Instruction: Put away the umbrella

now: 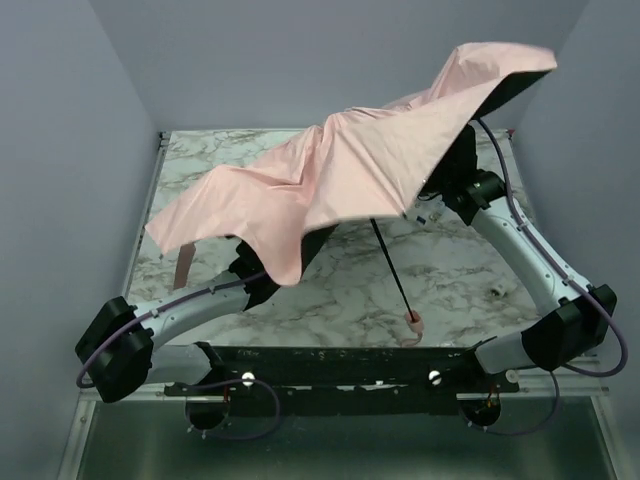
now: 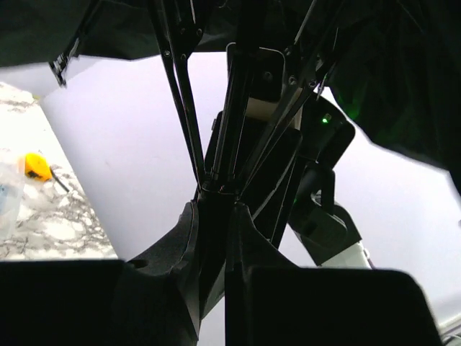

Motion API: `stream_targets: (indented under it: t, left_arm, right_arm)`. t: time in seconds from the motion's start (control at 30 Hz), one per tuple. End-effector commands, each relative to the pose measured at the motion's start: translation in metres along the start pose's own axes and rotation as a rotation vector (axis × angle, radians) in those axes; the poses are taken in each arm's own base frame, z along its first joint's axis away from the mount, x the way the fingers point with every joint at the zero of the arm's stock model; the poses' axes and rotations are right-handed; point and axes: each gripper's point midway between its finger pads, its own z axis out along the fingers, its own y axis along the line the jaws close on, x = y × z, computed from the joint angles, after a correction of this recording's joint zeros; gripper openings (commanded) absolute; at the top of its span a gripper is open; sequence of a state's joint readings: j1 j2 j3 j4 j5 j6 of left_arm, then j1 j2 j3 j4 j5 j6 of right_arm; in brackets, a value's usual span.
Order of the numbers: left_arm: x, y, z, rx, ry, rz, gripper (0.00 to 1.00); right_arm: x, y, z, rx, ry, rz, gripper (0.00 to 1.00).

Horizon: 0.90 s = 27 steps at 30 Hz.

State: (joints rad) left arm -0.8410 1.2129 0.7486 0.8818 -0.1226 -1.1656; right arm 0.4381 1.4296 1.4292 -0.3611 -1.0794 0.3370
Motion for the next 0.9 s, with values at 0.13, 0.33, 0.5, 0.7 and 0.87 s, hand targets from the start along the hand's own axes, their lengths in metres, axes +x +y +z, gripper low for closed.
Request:
stream_targets:
  t: [0.13,0.33,0.5,0.7,0.87]
  left_arm:
    - [0.012,-0.007,-0.006,-0.007,-0.009,-0.044,0.0]
    - [-0.058,-0.018,0.005,-0.057,-0.227,0.066,0.0]
    - [-0.095,-0.029,0.021,-0.051,-0.33,0.111,0.0]
    - [-0.115,-0.047,0.041,-0.007,-0.38,0.121,0.0]
    - [-0.116,-0.053,0.049,0.012,-0.376,0.132,0.0]
  right_arm:
    - [-0.02,-0.016,-0.012,0.09,-0.087,-0.134,0.33]
    - [0.009,-0.01,-0.02,0.1,-0.063,-0.156,0.7]
    - [0.028,0.001,-0.022,0.042,-0.052,-0.141,0.77]
    - [0.047,-0.007,-0.019,0.019,-0.048,-0.092,0.76]
    - [0.041,-0.008,-0.019,0.036,-0.058,-0.1,0.23]
